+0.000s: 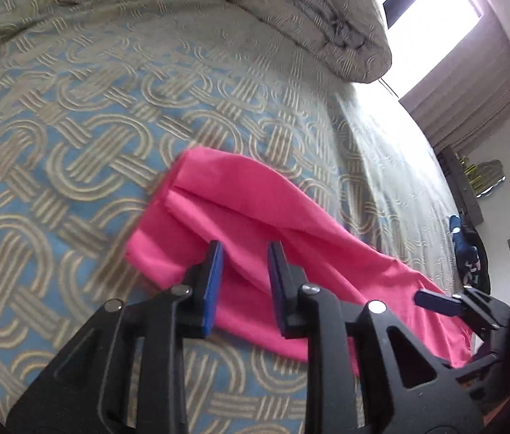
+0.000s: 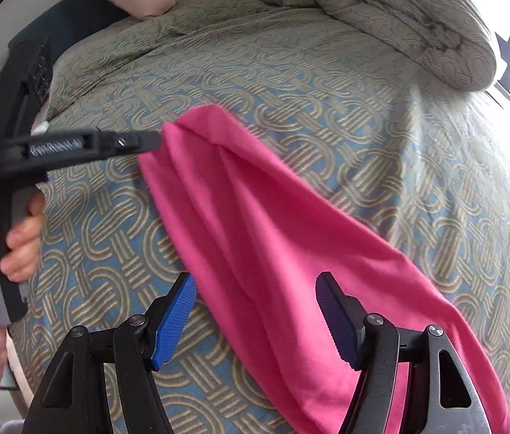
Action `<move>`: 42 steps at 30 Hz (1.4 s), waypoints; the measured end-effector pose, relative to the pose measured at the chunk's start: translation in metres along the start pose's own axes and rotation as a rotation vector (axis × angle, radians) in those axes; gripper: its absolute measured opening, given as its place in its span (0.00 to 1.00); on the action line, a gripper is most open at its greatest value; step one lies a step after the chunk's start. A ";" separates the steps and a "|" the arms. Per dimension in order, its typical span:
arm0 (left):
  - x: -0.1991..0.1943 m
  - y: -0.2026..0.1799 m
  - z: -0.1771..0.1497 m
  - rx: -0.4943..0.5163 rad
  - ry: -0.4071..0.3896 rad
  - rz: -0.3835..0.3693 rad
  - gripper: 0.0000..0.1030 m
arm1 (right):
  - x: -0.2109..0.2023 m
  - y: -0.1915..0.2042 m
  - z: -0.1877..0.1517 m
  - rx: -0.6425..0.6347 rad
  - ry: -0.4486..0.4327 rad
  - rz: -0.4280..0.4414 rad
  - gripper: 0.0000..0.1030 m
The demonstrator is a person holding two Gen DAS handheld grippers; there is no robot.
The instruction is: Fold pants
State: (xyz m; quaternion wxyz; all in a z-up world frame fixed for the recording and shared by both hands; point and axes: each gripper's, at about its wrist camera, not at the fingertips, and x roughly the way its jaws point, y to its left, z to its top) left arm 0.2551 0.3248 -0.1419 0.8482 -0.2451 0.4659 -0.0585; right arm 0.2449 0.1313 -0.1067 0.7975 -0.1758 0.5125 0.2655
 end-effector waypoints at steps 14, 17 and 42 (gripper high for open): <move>-0.021 0.015 0.003 -0.036 -0.058 0.002 0.04 | 0.064 0.024 0.078 -0.311 0.016 0.003 0.61; -0.016 0.020 0.001 -0.041 -0.043 0.010 0.04 | 0.084 0.025 0.092 -0.261 0.044 0.058 0.42; -0.040 0.006 -0.028 0.036 -0.060 0.065 0.04 | -0.003 -0.099 -0.007 0.202 0.011 -0.074 0.43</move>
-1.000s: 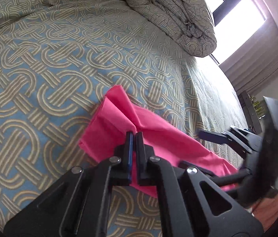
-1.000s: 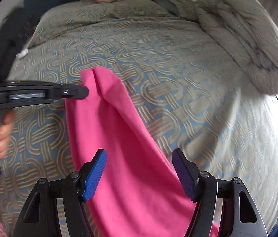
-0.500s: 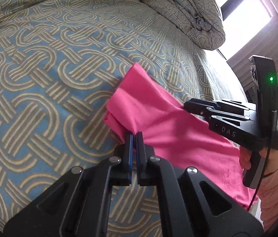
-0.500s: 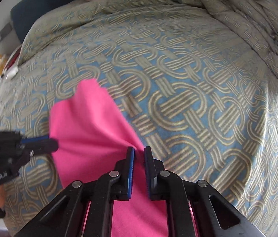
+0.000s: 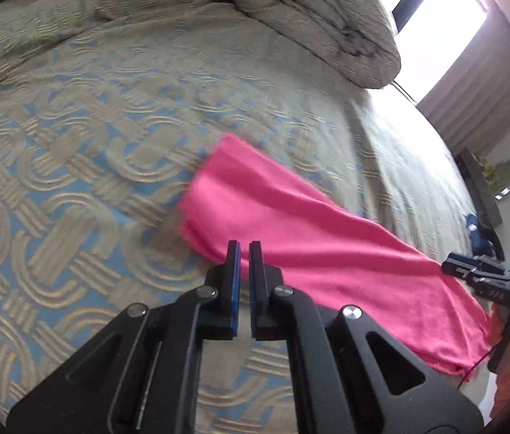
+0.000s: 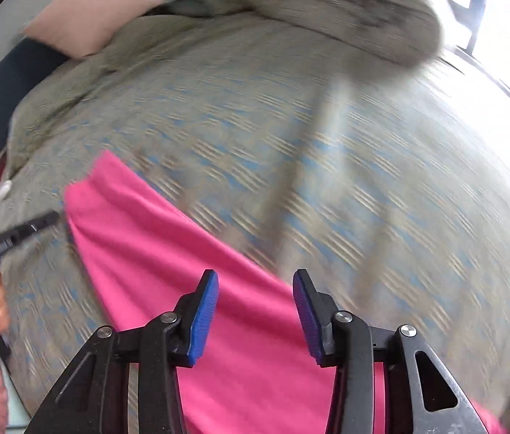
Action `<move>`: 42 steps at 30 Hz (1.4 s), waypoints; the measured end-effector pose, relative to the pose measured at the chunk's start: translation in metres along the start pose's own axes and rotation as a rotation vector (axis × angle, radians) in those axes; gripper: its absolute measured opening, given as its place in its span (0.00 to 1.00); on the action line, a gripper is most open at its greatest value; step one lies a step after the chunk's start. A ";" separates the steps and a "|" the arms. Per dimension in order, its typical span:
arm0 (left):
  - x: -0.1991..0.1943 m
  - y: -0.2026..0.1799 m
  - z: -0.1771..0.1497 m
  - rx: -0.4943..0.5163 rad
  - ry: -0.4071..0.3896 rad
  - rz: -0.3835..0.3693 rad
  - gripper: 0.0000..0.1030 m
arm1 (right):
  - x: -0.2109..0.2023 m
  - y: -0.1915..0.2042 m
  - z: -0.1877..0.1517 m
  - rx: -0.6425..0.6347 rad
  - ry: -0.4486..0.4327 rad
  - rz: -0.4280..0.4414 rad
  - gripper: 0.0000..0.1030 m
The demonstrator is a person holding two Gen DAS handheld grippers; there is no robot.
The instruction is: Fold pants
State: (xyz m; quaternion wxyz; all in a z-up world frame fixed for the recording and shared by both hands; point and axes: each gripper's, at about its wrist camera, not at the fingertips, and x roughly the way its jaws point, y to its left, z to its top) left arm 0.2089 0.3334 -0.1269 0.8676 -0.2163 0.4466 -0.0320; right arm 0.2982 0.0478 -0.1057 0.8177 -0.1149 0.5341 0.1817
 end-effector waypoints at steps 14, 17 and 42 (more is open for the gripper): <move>0.058 -0.104 -0.019 0.237 0.116 0.091 0.29 | -0.037 -0.077 -0.170 0.225 0.085 -0.045 0.44; 0.036 -0.092 -0.022 0.187 0.092 0.110 0.33 | -0.052 -0.084 -0.202 0.238 0.081 -0.056 0.47; 0.015 0.011 -0.016 -0.293 0.105 0.077 0.60 | -0.079 -0.114 -0.259 0.457 0.031 0.056 0.64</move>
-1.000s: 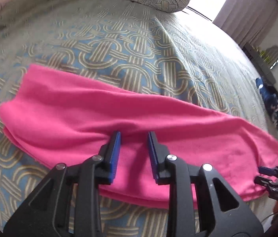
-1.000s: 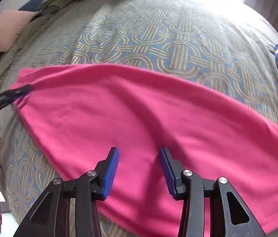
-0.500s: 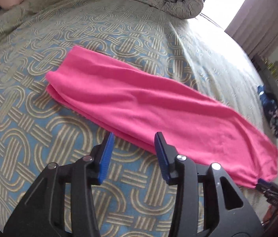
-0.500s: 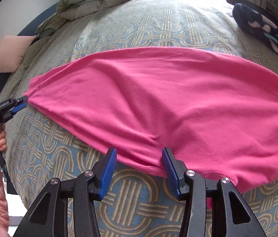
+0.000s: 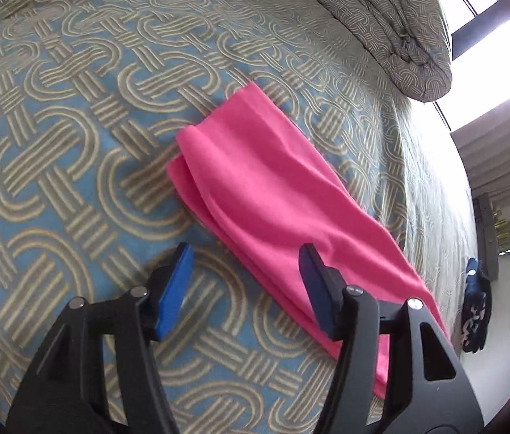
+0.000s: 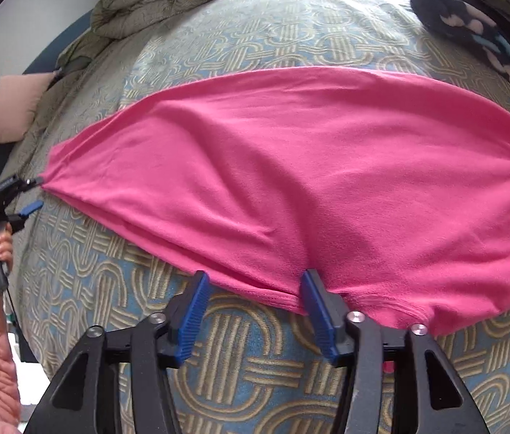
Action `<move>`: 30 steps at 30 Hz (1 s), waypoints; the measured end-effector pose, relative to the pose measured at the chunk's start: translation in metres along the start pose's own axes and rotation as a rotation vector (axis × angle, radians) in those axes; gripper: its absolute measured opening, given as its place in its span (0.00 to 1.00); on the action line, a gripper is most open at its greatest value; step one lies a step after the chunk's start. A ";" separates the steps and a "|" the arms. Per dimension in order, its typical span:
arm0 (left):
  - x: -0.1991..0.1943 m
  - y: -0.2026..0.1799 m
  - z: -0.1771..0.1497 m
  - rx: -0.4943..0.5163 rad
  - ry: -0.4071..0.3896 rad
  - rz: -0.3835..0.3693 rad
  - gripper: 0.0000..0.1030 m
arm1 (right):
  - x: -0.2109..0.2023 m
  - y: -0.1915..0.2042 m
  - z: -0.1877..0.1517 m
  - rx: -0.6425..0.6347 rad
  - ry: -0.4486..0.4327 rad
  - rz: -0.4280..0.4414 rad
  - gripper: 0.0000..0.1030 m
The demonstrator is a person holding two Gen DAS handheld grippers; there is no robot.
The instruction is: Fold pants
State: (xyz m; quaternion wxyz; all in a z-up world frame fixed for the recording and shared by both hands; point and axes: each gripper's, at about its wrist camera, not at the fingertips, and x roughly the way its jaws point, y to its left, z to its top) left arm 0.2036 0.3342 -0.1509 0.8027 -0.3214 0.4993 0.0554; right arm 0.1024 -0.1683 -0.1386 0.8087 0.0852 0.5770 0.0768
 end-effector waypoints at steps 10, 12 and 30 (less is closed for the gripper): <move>0.010 -0.010 0.016 0.013 -0.051 0.009 0.59 | -0.019 0.023 -0.002 -0.016 -0.124 -0.064 0.68; 0.012 -0.014 0.016 0.040 -0.069 0.024 0.59 | -0.030 0.027 0.002 -0.003 -0.187 -0.047 0.68; 0.020 -0.027 0.015 0.184 -0.116 0.085 0.60 | -0.053 -0.031 -0.041 0.136 -0.194 -0.413 0.68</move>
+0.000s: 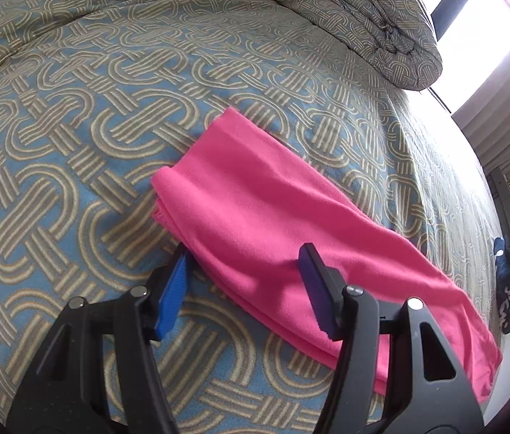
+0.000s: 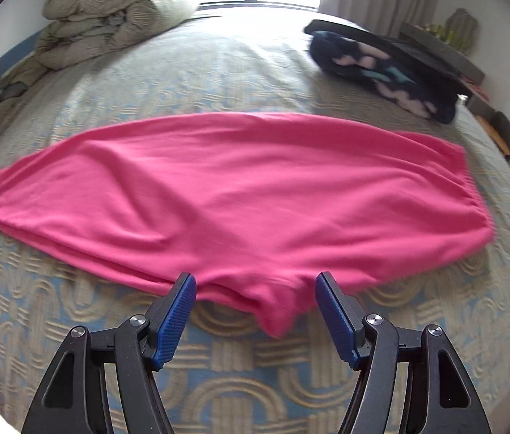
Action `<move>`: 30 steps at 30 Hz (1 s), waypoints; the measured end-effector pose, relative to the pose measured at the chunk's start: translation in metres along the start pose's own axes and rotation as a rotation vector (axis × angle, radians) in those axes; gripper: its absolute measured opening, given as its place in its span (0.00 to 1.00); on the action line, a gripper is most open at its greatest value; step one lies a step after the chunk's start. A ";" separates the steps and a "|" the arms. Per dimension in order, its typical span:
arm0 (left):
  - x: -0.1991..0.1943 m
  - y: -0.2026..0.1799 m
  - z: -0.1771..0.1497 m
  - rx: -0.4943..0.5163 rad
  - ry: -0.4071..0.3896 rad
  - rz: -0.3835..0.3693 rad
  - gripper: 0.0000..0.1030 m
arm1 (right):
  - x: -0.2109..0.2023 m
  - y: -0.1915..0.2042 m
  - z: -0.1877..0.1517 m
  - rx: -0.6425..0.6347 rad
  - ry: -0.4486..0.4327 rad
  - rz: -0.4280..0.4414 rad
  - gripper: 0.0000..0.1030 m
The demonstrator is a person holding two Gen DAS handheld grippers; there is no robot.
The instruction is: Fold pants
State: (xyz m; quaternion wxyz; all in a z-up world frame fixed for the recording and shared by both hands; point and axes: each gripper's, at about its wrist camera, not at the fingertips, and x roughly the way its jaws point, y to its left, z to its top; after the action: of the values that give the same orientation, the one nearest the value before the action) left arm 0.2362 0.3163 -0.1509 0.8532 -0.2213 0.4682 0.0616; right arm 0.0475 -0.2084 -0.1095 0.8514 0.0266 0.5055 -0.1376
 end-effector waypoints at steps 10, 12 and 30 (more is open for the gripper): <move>0.001 -0.005 0.000 0.038 0.009 0.027 0.60 | 0.003 0.023 -0.001 -0.102 -0.005 -0.027 0.67; 0.001 -0.004 -0.001 0.037 0.010 0.023 0.60 | 0.011 0.023 -0.001 -0.091 0.013 -0.075 0.66; -0.001 0.007 0.003 -0.005 0.003 0.002 0.60 | 0.005 0.001 -0.006 0.065 -0.042 -0.118 0.04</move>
State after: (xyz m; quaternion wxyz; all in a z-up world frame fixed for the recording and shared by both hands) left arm 0.2358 0.3245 -0.1507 0.8520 -0.2230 0.4694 0.0633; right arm 0.0449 -0.2077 -0.1162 0.8508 0.0216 0.4835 -0.2045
